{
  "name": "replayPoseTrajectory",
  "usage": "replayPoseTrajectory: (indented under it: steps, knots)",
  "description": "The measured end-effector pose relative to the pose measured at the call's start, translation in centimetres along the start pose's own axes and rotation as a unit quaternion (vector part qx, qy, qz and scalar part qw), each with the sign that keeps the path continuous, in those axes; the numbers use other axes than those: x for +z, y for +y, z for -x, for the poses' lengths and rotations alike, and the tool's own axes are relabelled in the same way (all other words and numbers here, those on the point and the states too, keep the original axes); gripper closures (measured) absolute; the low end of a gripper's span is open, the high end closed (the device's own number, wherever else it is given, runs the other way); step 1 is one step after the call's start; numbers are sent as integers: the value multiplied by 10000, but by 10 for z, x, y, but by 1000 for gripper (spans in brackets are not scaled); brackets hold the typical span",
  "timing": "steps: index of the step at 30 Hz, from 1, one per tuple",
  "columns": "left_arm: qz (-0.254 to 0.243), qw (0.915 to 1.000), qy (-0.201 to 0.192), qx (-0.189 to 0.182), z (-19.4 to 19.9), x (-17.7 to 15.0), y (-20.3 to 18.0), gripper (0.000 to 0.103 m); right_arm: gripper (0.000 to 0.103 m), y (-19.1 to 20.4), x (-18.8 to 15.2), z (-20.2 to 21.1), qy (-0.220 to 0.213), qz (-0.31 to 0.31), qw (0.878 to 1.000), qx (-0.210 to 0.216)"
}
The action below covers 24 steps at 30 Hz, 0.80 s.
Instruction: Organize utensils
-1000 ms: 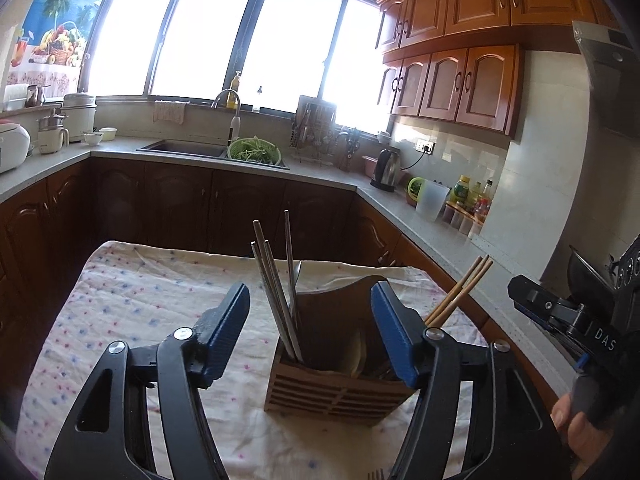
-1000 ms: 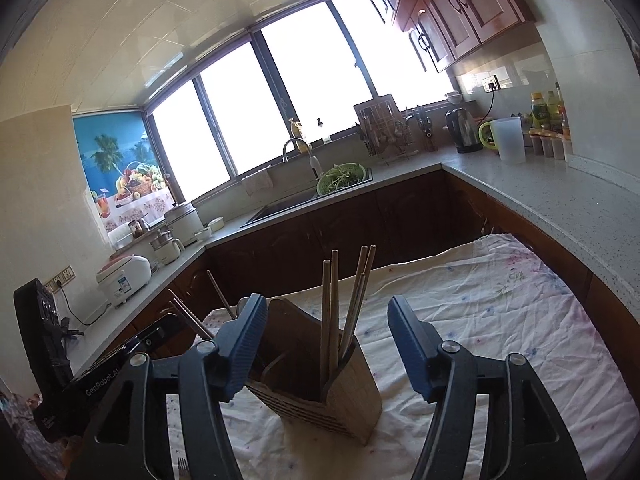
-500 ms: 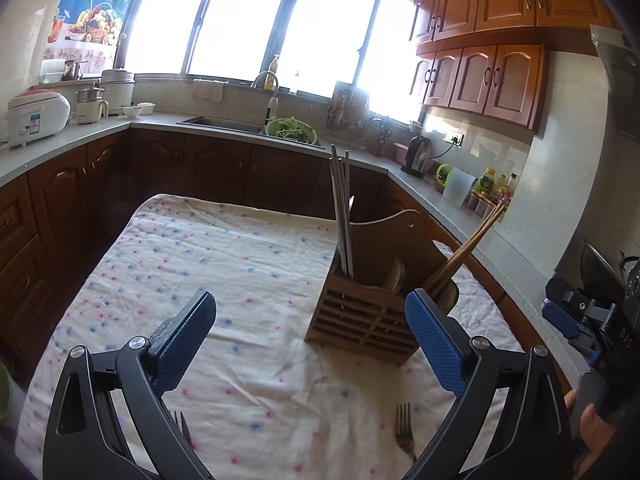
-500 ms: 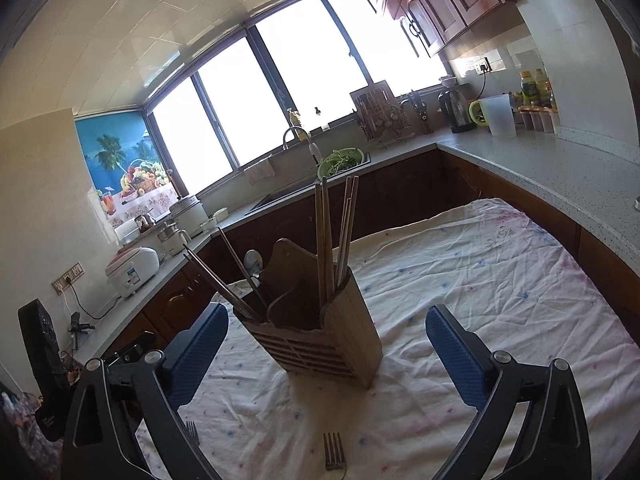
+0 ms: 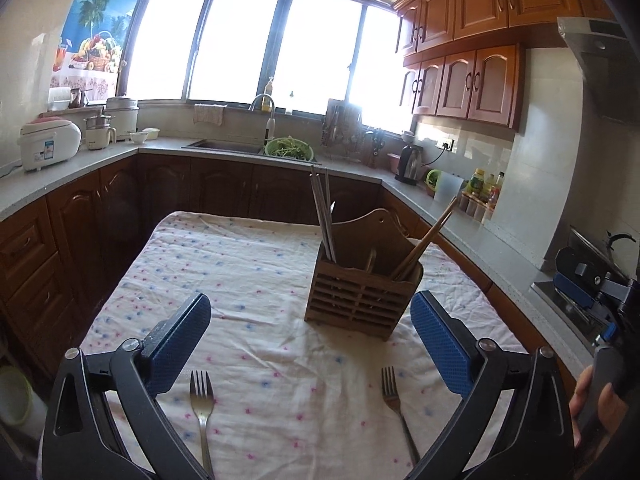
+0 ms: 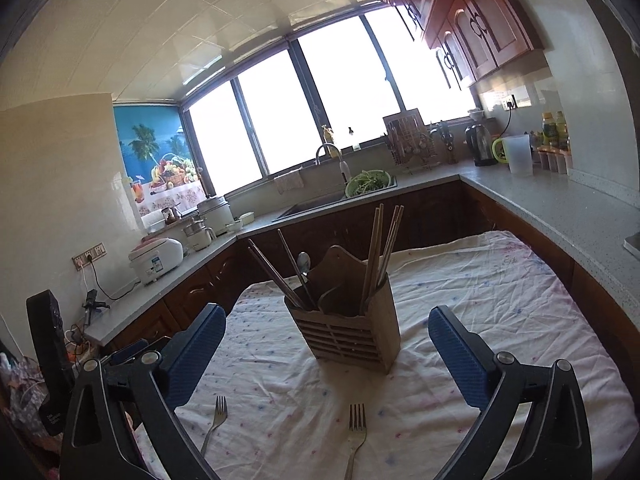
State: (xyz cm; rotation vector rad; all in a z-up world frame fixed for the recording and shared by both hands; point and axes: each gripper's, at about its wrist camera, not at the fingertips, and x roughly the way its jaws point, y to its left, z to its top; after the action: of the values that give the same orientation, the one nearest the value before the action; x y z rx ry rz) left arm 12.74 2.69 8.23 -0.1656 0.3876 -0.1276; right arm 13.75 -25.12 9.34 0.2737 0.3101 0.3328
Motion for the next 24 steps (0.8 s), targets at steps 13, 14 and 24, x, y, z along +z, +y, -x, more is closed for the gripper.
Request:
replayPoseTrajectory:
  steps: [13,14,24]
  knots:
    - [-326,9974,-231,604,39,-87,-5,0,0,15,-100,39,-240,745,9949,-643]
    - [-329,9972,-188,638,37,-92,-4,0,0,14,-105,39,-197,766,9946,-673]
    - [-407,9955,-17,858,37,-123,1,0,0,8,-126,46,-25,856,9923,-892]
